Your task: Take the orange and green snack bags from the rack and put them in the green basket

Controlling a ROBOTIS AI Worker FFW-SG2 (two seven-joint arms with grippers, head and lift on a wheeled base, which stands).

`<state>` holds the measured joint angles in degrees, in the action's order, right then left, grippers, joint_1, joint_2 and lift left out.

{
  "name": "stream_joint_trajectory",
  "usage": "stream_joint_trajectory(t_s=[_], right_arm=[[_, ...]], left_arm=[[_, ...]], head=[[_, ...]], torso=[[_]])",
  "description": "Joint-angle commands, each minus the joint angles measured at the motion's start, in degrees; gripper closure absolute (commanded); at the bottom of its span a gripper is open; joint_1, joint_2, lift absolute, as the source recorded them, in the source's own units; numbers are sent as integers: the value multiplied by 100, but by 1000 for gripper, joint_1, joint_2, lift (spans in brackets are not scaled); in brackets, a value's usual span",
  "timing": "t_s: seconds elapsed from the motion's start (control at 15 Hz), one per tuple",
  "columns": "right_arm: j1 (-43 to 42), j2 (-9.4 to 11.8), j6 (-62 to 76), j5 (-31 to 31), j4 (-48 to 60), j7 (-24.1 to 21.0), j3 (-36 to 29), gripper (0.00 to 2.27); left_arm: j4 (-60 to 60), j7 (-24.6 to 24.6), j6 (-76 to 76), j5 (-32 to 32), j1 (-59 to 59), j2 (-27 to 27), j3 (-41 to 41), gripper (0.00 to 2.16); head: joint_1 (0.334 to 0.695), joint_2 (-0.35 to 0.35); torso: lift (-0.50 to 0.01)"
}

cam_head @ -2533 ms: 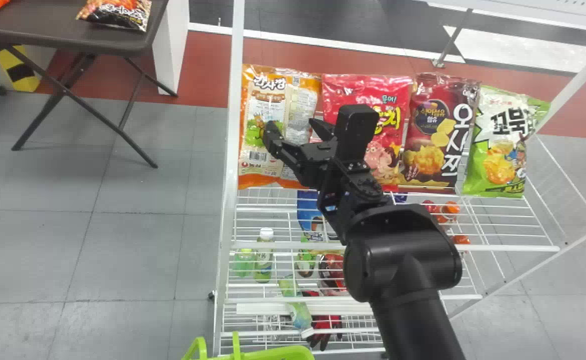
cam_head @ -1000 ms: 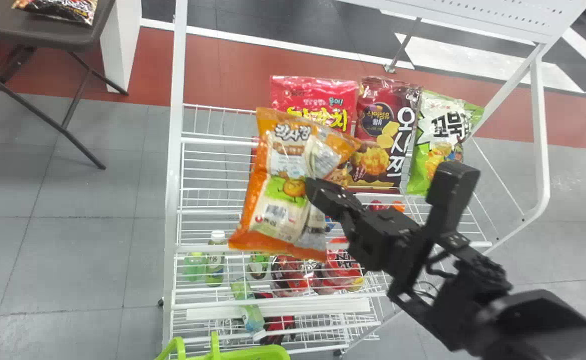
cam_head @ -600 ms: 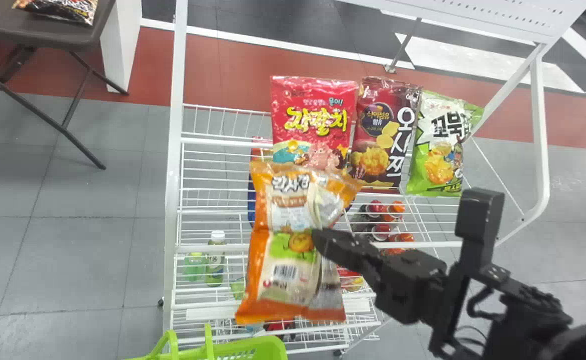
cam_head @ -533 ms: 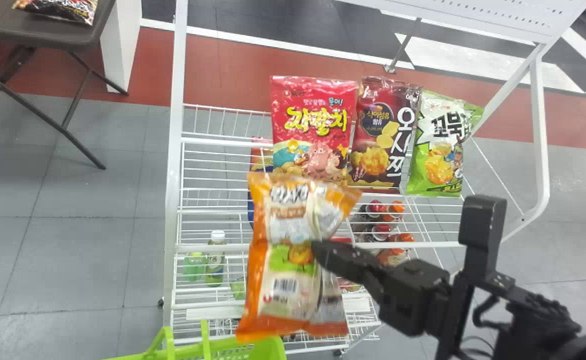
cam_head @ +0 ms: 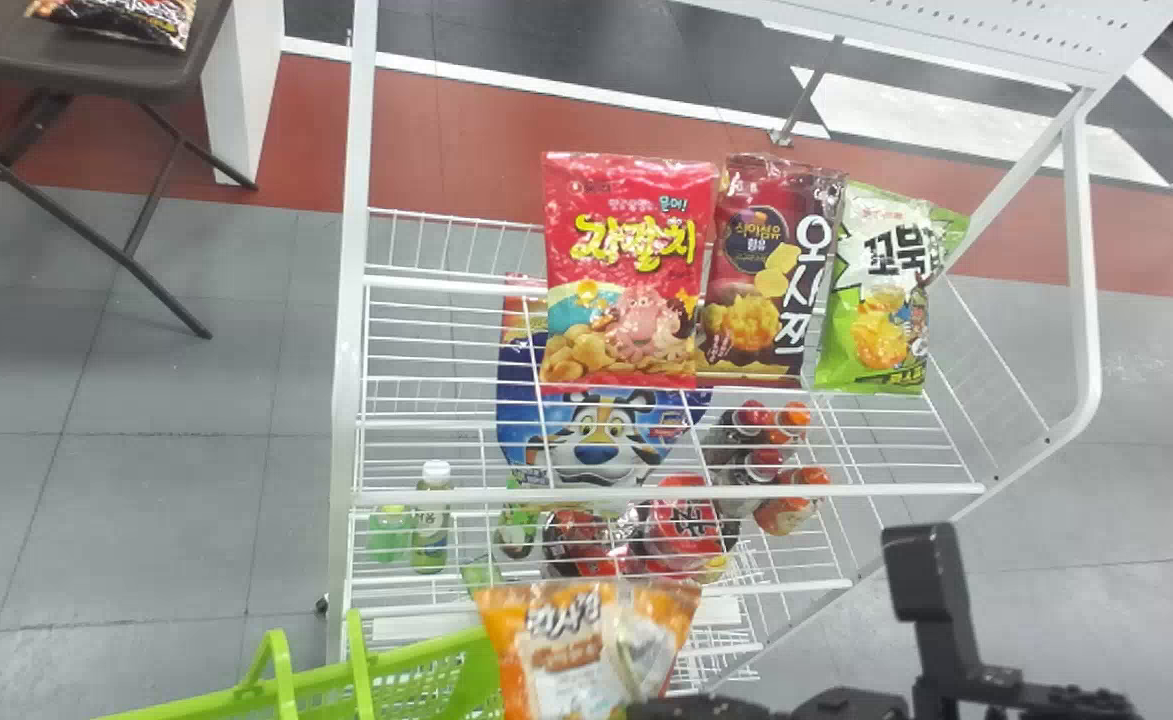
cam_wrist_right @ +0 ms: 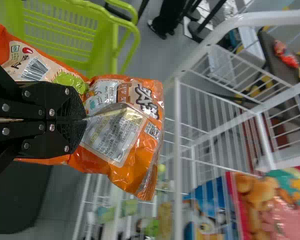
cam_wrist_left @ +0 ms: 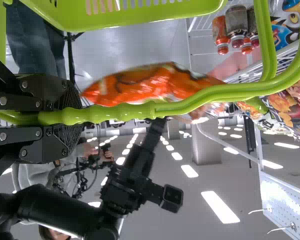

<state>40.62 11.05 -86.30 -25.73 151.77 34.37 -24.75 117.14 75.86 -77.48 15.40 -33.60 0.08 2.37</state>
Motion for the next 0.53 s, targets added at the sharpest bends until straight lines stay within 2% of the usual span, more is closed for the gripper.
stream_joint_trajectory(t_s=[0.0,0.2,0.47], right_arm=[[52,46,21,-2,-341,9,330,2108],[-71,81,654,103,-913,-18,1007,2108],[-405,72,1656,692,-1809,-185,2229,2108]], left_arm=[[-7,-1,-18,6,21,-8,0,2148],[19,26,-35,15,21,-8,-26,2148],[151,43,-88,15,-59,-8,-35,2148]], head=[[695,-350],[695,-350],[695,-350]], torso=[[0],[0],[0]])
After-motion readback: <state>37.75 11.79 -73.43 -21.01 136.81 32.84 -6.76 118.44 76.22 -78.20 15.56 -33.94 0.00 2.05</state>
